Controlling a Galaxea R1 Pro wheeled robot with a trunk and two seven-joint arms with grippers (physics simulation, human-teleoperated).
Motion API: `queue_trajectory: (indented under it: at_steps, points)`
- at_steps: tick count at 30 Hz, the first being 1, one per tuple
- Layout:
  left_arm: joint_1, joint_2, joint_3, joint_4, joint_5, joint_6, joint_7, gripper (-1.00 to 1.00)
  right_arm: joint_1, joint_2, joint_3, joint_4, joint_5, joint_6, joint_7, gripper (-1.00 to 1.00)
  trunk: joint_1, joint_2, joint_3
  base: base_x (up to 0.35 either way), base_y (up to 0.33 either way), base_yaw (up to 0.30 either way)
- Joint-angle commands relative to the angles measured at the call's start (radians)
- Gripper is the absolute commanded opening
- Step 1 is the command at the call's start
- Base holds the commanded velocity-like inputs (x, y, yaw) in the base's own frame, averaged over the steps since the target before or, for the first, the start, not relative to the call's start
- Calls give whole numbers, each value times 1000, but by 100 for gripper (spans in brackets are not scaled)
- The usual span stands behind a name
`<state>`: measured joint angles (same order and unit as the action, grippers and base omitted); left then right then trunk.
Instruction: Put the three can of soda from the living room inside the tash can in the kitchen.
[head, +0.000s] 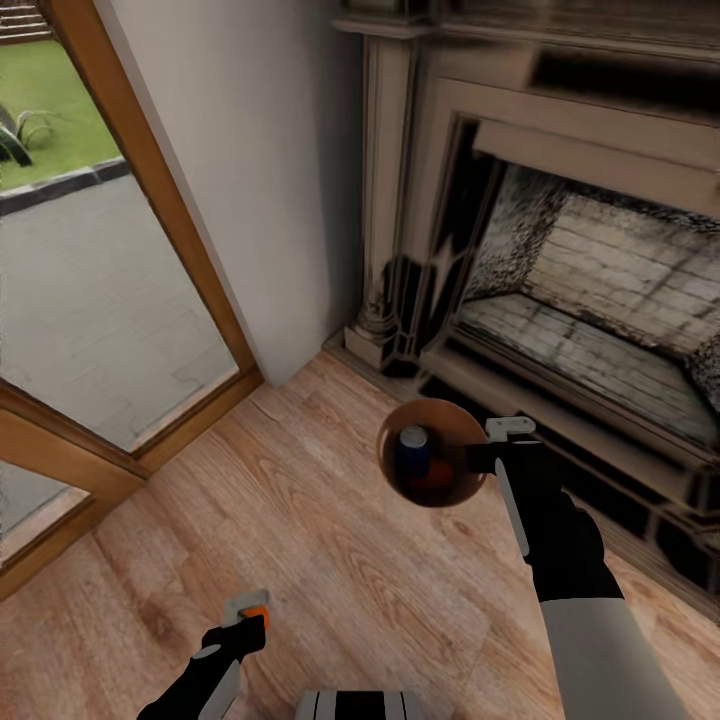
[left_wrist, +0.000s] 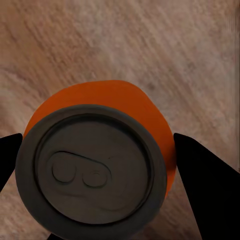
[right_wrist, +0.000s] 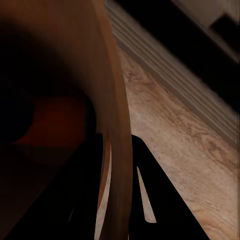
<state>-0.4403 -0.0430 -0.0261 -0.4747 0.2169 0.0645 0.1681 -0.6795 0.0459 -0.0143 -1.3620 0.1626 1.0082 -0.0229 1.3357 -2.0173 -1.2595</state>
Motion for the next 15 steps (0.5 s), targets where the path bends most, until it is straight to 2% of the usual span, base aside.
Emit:
queue_trajectory:
  at_steps: [1, 15]
  points:
    - [0, 0, 0, 0, 0, 0, 0, -100, 0, 0, 0, 0, -11, 0, 4, -100, -4, 7, 5, 0, 0, 0]
    - [0, 0, 0, -2, 1, 1, -1, -100, 1, 0, -1, 4, -12, -2, 5, -100, -58, 105, 72, 0, 0, 0]
